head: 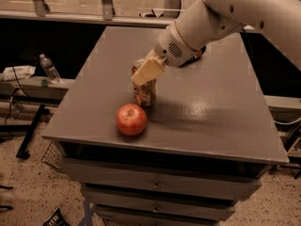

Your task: Move orange can near apple

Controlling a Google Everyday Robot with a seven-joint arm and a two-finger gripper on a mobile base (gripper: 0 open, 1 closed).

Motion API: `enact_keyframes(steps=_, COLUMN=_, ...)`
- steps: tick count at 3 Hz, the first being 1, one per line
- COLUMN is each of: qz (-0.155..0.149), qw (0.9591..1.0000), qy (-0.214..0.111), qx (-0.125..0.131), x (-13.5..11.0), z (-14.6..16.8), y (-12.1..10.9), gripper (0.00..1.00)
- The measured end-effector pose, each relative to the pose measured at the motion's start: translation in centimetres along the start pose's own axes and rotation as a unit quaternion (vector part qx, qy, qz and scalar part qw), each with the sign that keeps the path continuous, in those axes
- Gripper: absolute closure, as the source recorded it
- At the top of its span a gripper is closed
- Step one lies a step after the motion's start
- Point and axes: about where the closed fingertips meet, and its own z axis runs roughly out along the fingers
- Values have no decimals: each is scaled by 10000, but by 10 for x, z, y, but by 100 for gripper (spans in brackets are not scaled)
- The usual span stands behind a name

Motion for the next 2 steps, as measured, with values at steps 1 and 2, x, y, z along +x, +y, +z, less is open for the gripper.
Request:
enact_keyframes(steps=1, qz=74, qw=9999, qy=-121, qx=44, x=4, z=5, y=5, gripper=100)
enact_keyframes(steps=2, qz=133, qw=9996, qy=-213, qx=97, x=7, z=10, y=6, gripper=100)
